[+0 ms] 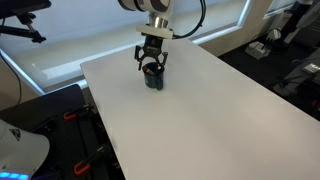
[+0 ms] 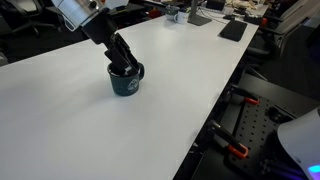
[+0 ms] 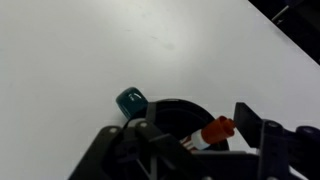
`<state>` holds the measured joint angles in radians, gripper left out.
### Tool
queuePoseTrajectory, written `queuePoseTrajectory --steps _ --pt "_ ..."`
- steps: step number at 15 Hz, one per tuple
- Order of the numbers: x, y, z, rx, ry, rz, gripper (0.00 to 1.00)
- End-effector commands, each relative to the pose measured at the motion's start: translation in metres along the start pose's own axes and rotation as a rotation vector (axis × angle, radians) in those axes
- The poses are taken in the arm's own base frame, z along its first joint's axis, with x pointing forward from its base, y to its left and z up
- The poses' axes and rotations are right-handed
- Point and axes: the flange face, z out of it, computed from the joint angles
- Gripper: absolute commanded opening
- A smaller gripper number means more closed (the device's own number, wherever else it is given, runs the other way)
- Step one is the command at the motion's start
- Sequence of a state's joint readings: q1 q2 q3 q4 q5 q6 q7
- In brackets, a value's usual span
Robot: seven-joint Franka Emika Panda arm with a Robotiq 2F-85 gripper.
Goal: Remove the marker from the cup and put it on the table
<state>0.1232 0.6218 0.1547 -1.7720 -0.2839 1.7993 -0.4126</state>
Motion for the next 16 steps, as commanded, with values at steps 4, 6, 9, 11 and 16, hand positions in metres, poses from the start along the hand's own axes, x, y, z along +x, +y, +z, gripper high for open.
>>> queuePoseTrajectory --steps 4,6,9,11,16 --pt "0.0015 -0.0003 0.0009 0.004 -0.001 -0.002 0.27" --pt "0.0015 -0.0012 0.0011 0.004 -0.003 -0.002 0.12" --pt "0.0007 -0.0009 0.0000 0.002 -0.002 -0.003 0.05" --pt "0.0002 -0.0005 -0.0005 -0.004 -0.002 -0.004 0.05" --pt "-0.0023 0.0014 -0.0011 0.010 0.008 0.008 0.05"
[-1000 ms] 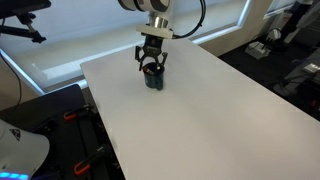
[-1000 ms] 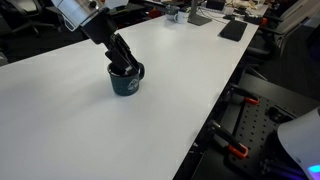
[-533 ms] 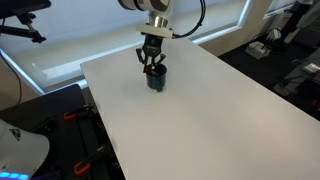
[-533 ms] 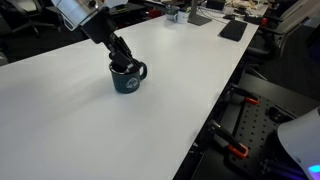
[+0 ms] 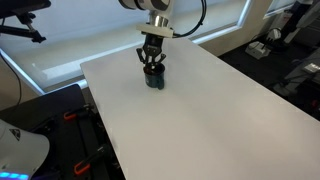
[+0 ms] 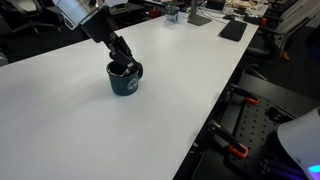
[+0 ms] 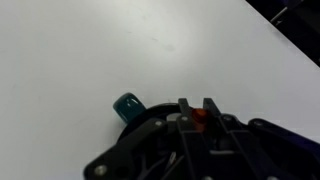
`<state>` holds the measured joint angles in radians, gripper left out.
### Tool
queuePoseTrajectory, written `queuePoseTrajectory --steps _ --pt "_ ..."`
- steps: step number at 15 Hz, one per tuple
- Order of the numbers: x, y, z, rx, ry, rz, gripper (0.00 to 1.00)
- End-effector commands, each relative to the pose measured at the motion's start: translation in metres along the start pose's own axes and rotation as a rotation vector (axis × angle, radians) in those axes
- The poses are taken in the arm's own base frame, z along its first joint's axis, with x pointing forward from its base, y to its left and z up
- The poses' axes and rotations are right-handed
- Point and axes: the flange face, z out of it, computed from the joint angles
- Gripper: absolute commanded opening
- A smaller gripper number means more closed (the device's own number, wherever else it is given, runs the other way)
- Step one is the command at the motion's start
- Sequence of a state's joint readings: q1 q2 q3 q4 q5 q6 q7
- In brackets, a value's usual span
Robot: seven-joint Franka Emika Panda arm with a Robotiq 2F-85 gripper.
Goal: Remove the marker from the cup and put it on the table
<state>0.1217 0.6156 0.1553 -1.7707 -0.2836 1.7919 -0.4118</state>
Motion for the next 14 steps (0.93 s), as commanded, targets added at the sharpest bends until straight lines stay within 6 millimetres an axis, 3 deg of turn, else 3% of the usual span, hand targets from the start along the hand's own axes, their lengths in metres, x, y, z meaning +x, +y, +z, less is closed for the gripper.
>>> queuePoseTrajectory --steps 1,6,14 --pt "-0.001 0.001 0.002 0.012 0.007 0.010 0.05" --pt "-0.010 0.004 -0.002 0.006 0.011 0.036 0.05" --pt "-0.050 0.011 -0.024 -0.002 0.031 0.143 0.05"
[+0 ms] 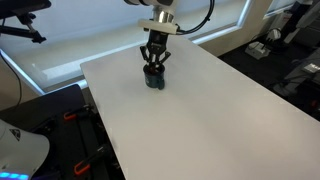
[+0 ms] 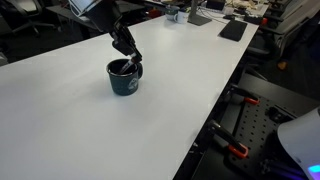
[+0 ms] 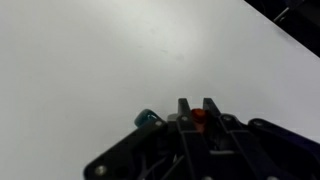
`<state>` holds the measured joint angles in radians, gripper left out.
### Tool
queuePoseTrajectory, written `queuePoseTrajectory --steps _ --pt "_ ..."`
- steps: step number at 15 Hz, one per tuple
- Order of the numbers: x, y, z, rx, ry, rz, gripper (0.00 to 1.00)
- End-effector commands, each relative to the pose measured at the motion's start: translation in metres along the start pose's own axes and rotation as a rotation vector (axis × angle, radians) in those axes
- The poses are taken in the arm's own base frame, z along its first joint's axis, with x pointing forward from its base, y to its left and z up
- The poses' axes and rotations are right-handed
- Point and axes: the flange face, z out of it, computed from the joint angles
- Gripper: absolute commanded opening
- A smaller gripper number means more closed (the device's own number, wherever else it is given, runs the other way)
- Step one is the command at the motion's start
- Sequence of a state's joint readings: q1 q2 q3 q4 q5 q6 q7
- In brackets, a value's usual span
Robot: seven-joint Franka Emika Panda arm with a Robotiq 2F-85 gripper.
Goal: Remove the marker from the cup and put it on the table
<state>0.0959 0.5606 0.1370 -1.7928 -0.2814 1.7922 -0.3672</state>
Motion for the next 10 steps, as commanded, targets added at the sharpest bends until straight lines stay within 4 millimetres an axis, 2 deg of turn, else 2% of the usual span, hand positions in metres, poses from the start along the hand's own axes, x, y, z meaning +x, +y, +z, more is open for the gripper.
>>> queuePoseTrajectory --steps 1,5,10 --pt "-0.027 -0.004 -0.013 -0.004 0.008 0.056 0.05" --pt "-0.043 -0.004 -0.023 -0.016 0.015 0.083 0.05" --pt "-0.074 -0.008 -0.043 -0.056 0.010 0.145 0.05"
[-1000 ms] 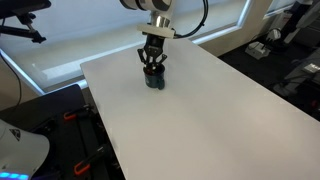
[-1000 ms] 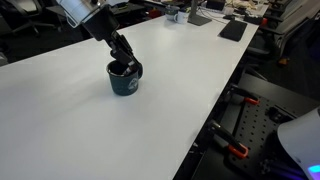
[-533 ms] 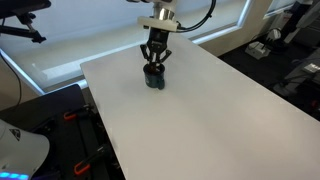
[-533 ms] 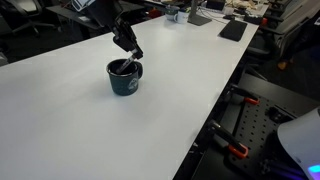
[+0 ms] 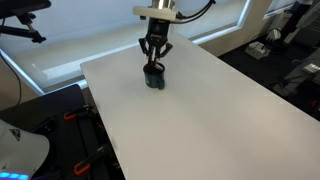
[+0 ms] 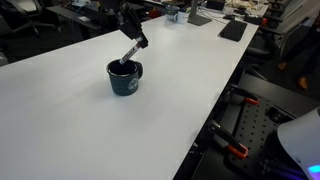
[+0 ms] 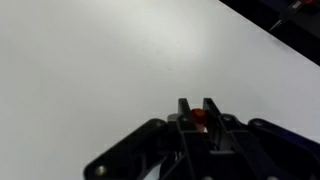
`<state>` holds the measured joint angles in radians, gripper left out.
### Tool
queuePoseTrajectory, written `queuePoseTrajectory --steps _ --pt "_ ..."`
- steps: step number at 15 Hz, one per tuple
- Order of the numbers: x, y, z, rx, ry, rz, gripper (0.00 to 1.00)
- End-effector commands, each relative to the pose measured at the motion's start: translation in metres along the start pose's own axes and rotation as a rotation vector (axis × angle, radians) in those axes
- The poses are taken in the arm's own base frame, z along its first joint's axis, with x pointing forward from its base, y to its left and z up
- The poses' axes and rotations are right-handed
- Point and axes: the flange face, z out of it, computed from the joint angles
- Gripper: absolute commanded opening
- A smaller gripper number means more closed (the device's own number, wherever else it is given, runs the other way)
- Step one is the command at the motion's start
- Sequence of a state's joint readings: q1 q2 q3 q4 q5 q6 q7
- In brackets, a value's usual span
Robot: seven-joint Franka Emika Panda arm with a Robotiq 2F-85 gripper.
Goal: Remove the marker from the cup and put it on the table
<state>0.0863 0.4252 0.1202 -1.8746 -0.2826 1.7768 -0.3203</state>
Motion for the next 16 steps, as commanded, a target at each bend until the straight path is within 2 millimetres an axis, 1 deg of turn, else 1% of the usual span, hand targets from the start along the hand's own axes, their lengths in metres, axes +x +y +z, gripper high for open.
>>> queuePoseTrajectory --steps 1,4,7,10,16 --pt "-0.036 -0.007 -0.019 -0.040 -0.010 0.080 0.05" --pt "-0.055 -0.005 -0.023 -0.048 -0.021 0.138 0.05" --pt "-0.068 -0.002 -0.013 -0.028 -0.022 0.174 0.05" --pt "-0.077 0.001 0.009 0.003 -0.034 0.202 0.05" --pt "-0.091 0.012 0.070 0.110 -0.057 0.241 0.05"
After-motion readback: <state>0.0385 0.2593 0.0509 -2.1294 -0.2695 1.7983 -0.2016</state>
